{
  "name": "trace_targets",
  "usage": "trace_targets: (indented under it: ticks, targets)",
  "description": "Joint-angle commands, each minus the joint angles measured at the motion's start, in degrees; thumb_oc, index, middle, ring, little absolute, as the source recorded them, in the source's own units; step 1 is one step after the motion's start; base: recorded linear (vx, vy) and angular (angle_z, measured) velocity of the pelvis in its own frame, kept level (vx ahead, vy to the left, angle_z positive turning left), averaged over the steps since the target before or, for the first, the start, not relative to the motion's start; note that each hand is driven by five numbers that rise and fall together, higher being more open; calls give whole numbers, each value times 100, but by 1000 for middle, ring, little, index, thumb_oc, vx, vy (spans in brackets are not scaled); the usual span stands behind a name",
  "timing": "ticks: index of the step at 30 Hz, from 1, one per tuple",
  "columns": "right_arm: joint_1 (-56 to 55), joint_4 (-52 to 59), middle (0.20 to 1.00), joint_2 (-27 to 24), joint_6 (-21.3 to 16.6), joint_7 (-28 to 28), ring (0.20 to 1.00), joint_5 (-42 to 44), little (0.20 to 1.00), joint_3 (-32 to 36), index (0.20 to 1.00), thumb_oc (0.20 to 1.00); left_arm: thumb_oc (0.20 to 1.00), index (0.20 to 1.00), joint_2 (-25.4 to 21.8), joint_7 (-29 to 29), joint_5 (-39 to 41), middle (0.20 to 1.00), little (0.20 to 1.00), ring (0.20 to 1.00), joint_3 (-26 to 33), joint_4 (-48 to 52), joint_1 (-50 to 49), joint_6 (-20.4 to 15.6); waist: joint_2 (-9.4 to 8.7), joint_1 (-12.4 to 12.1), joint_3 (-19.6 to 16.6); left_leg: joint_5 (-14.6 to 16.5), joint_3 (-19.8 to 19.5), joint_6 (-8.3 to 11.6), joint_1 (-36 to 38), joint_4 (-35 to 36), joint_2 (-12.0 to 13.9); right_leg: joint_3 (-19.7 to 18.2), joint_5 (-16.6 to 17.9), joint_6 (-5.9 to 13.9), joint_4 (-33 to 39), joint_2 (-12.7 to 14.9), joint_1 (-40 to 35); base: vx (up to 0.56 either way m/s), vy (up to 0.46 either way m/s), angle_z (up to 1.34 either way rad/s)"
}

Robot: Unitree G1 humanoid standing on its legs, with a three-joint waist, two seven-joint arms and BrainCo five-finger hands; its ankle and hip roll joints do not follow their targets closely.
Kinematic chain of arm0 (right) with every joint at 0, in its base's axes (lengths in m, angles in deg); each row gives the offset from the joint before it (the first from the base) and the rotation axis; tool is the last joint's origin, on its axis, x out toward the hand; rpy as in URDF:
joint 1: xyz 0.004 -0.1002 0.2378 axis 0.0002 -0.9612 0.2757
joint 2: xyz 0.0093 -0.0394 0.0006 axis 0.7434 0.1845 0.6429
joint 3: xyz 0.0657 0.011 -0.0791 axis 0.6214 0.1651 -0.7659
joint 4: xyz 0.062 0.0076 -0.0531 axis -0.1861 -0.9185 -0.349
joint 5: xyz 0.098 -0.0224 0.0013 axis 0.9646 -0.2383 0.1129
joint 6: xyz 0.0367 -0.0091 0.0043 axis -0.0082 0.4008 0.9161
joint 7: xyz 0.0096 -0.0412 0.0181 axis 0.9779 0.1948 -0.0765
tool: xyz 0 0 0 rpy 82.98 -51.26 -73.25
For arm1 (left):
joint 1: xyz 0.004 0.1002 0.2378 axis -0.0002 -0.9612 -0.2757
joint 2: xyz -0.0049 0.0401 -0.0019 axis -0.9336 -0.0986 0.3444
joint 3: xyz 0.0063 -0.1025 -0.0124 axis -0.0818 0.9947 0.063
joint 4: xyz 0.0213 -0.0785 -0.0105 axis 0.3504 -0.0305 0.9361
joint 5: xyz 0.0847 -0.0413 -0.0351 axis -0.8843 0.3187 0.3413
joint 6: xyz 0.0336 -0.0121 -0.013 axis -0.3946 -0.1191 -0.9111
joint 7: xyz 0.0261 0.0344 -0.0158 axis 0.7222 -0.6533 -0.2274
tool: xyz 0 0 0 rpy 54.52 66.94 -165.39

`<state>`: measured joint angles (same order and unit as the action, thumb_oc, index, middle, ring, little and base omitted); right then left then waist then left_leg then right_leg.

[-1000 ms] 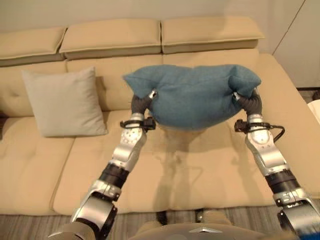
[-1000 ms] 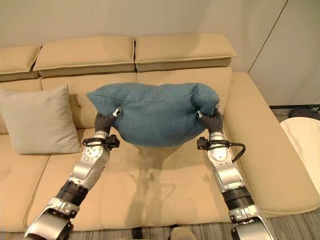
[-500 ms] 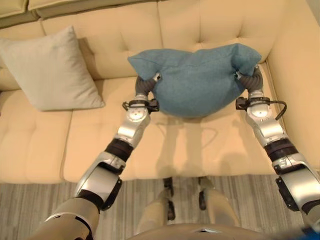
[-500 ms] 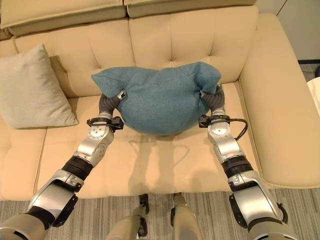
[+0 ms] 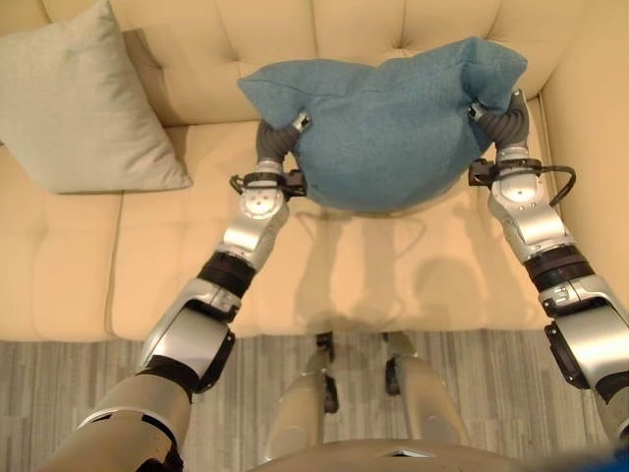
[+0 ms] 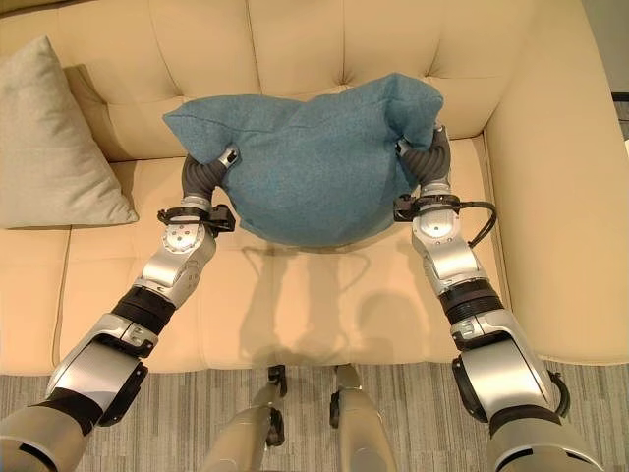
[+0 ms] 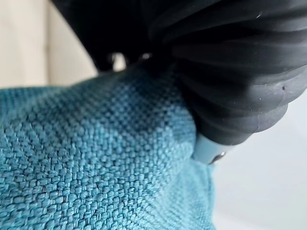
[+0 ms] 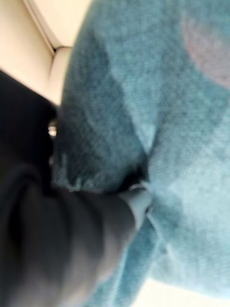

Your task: Pick up all the scattered cushions and arrange them neatly on the sofa.

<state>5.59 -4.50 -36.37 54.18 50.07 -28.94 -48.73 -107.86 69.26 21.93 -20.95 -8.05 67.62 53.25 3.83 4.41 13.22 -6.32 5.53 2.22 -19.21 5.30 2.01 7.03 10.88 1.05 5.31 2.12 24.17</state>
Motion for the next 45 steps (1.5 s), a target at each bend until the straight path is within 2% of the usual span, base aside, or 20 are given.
trace_targets:
  ticks: [1,15,24,25,26,27,28,36,39,45]
  targets:
    - [491,236,200,-74,-609,162,200,-41,200,105,200,200,200,200,-277,-70,-11,200,200,200,-132,384,630,-754,-251,-85,-640,198,-63,495,70,-38,78,66,-539,742,-94,340,-384,0,0,0]
    - [498,247,200,-71,-527,143,200,-91,200,61,200,200,200,200,-218,-89,-61,200,200,200,-183,335,647,-672,-265,-84,-502,200,-72,482,4,-59,72,79,-552,729,-188,375,-278,3,2,1]
    - [912,-247,200,-208,-377,203,200,-294,200,-226,200,200,200,200,-457,-65,-83,200,200,200,-268,-438,1009,-555,-261,-89,-396,76,-82,521,-325,-46,83,75,-472,749,-204,360,68,-3,-9,2]
    - [1106,-416,200,-253,-306,280,200,-441,200,-356,200,200,457,457,-512,-111,-38,457,457,457,-249,-638,1142,-544,-254,-96,-394,80,-82,536,-398,-45,91,78,-458,766,-173,338,132,-10,-21,4]
    - [1121,-423,351,-253,-309,280,351,-439,351,-359,351,351,1000,1000,-515,-109,-36,1000,1000,1000,-248,-645,1155,-546,-256,-88,-399,48,-85,532,-424,-38,83,80,-436,765,-171,345,158,1,-33,3]
    - [1310,-618,815,-324,-211,374,815,-626,815,-497,815,815,1000,1000,-595,-177,-65,1000,1000,1000,-277,-820,1319,-522,-259,-104,-400,56,-90,545,-468,-42,93,81,-440,775,-146,321,173,3,-35,4]
    - [1428,-725,1000,-361,-161,427,1000,-698,1000,-564,1000,1000,1000,1000,-636,-212,-94,1000,1000,1000,-301,-930,1402,-496,-264,-112,-399,46,-89,549,-492,-40,94,88,-425,783,-127,314,187,14,-42,2]
    - [1951,-1512,1000,-661,233,819,1000,-1097,1000,-777,1000,1000,1000,1000,-912,-426,-177,1000,1000,1000,-326,-1443,1796,-375,-275,-146,-484,59,-126,564,-488,-30,77,115,-432,808,-77,272,186,13,-11,1]
    - [2045,-1837,1000,-844,412,999,1000,-1082,1000,-688,1000,1000,1000,1000,-1047,-530,-91,1000,1000,1000,-186,-1693,1847,-319,-283,-145,-574,97,-136,567,-439,-30,78,145,-445,817,-58,265,132,27,-15,1]
    - [1739,-1967,1000,-1258,435,1086,1000,-800,1000,-276,1000,1000,1000,1000,-1440,-492,-68,1000,1000,1000,132,-1893,1632,-236,-292,-135,-714,131,-139,563,-341,-30,73,172,-452,824,-31,280,12,12,-3,0]
